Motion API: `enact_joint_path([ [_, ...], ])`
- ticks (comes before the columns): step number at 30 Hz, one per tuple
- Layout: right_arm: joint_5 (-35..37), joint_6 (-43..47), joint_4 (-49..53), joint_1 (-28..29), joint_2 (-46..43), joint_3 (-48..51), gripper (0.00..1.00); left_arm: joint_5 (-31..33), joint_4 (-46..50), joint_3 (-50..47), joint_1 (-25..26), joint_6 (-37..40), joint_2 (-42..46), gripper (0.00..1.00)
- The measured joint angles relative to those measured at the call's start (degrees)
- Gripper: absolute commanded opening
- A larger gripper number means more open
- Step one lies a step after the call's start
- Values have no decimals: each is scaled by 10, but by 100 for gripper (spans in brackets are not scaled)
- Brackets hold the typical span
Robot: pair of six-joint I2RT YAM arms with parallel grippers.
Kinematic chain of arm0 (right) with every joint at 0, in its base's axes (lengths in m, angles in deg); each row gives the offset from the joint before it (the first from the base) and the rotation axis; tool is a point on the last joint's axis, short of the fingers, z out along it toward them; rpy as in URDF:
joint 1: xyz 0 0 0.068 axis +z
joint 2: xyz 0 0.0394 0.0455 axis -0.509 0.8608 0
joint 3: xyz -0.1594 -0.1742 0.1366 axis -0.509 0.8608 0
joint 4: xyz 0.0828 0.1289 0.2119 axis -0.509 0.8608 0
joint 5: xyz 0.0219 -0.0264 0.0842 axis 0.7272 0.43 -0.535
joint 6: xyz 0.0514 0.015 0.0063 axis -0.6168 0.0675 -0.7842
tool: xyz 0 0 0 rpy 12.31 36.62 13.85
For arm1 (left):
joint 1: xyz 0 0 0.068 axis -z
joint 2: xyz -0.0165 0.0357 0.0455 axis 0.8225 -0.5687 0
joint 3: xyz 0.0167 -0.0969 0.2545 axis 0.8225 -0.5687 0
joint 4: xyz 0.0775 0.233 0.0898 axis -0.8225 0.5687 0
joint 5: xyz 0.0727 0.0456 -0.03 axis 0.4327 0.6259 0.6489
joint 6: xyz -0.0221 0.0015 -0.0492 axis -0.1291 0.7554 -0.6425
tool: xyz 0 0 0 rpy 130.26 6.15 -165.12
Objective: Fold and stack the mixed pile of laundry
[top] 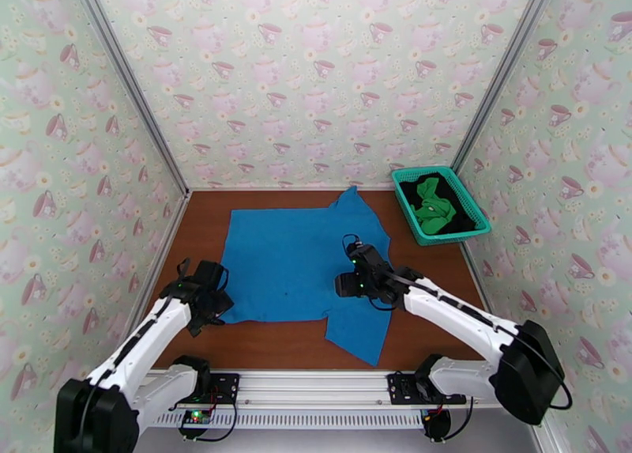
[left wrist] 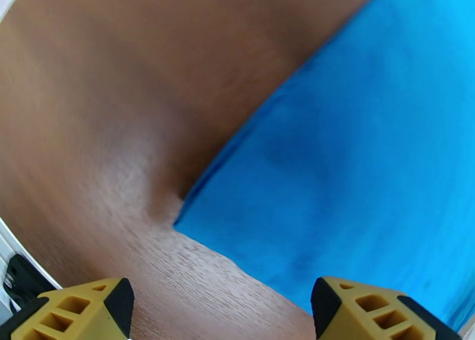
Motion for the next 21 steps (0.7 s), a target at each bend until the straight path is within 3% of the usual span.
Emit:
enact_joint_path([
  [14, -30, 13, -28, 1, 25, 1, 59, -4, -104, -9, -37, -31, -127, 51],
  [16, -30, 13, -28, 1, 25, 1, 58, -4, -112, -1, -42, -23, -138, 40],
  [19, -33, 13, -18, 1, 19, 1, 59, -10, -134, 11, -57, -7, -157, 7],
  [20, -33, 13, -12, 2, 13, 1, 59, -11, -139, 15, -62, 0, -164, 0],
  [21, -34, 13, -5, 2, 6, 1, 61, -14, -136, 21, -66, 8, -168, 0],
])
